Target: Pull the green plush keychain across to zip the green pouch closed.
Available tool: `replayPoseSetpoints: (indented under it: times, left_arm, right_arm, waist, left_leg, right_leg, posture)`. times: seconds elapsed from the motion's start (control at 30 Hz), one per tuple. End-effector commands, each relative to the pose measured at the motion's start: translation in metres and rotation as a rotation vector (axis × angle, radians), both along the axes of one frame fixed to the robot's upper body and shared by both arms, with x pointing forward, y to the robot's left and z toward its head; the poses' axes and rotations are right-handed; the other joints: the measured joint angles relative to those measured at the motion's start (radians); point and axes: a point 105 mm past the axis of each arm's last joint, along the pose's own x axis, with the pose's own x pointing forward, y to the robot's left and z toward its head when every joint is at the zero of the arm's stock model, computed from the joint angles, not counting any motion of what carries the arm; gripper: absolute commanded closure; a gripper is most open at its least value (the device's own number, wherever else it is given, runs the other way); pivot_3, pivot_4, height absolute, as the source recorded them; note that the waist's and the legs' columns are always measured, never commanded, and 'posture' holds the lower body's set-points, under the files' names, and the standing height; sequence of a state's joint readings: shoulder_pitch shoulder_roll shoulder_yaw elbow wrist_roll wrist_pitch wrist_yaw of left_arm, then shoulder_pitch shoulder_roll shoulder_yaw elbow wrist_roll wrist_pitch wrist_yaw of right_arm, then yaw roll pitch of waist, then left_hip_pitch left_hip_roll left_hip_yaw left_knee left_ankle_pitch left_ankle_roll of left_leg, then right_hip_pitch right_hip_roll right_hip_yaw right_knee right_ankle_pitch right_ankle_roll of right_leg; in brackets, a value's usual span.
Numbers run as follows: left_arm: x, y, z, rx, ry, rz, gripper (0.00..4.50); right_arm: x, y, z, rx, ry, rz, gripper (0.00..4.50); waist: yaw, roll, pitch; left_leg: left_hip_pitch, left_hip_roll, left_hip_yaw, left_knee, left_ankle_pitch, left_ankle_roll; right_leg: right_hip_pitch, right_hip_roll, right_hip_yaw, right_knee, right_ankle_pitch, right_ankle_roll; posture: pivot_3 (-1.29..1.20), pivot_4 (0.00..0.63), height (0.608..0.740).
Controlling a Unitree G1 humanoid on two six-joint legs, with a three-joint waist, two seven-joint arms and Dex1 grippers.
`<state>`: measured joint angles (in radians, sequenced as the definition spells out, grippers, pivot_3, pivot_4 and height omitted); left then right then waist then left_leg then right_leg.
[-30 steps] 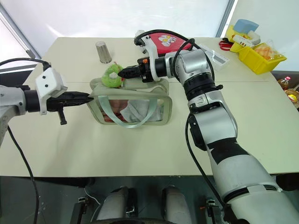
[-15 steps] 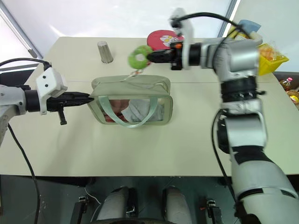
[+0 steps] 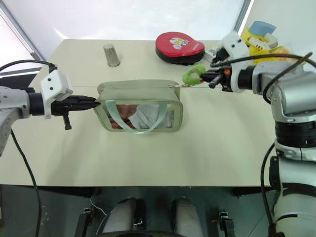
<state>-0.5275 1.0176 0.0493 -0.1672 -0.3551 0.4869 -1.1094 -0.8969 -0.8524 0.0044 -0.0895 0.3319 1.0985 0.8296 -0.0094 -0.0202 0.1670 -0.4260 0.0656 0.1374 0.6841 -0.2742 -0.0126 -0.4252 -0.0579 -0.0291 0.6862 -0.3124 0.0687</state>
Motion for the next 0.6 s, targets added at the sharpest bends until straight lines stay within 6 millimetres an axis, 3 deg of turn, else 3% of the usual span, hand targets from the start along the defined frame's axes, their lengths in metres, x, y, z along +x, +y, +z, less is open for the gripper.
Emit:
replayPoseSetpoints:
  times: [0.03, 0.17, 0.33, 0.47, 0.6]
  left_arm:
    - [0.0, -0.001, -0.008, 0.025, 0.025, -0.005, 4.5]
    - [0.0, 0.0, -0.008, 0.03, 0.025, -0.004, 4.5]
    - [-0.002, 0.001, -0.007, 0.034, 0.024, 0.0, 4.5]
    - [-0.003, 0.001, -0.008, 0.036, 0.024, 0.005, 4.5]
    - [-0.003, 0.003, -0.007, 0.037, 0.018, 0.015, 4.5]
  right_arm:
    - [0.0, -0.024, -0.011, -0.116, -0.048, -0.094, 4.42]
    - [-0.003, -0.023, -0.053, -0.146, 0.035, -0.08, 4.42]
    - [-0.012, 0.02, -0.094, -0.026, 0.13, 0.004, 4.42]
    - [-0.017, 0.046, -0.108, 0.029, 0.165, 0.044, 4.42]
    - [-0.016, 0.042, -0.112, -0.006, 0.166, 0.045, 4.42]
  waist:
    - [-0.001, 0.0, 0.0]
    - [-0.002, 0.0, 0.0]
    - [-0.003, 0.0, 0.0]
    - [-0.003, 0.0, 0.0]
    - [-0.002, 0.0, -0.001]
  left_leg:
    - [0.0, 0.0, 0.0, 0.0, 0.0, 0.0]
    - [0.001, 0.0, 0.0, 0.0, 0.0, 0.0]
    - [0.001, 0.0, 0.0, 0.0, 0.0, 0.0]
    - [0.001, 0.001, 0.0, 0.0, 0.0, 0.0]
    - [0.001, 0.0, 0.0, 0.0, 0.0, 0.0]
  right_leg:
    - [0.0, 0.0, 0.0, 0.0, 0.0, 0.0]
    - [0.001, 0.001, 0.0, 0.0, 0.0, 0.0]
    - [0.001, 0.001, 0.0, 0.0, 0.0, 0.0]
    - [0.001, 0.002, 0.0, 0.0, 0.0, 0.0]
    - [0.001, 0.001, 0.0, 0.0, 0.0, 0.0]
  posture:
    - [0.0, 0.15, 0.74]
    - [0.0, 0.15, 0.74]
    - [0.0, 0.15, 0.74]
    - [0.0, 0.15, 0.74]
    - [0.0, 0.15, 0.74]
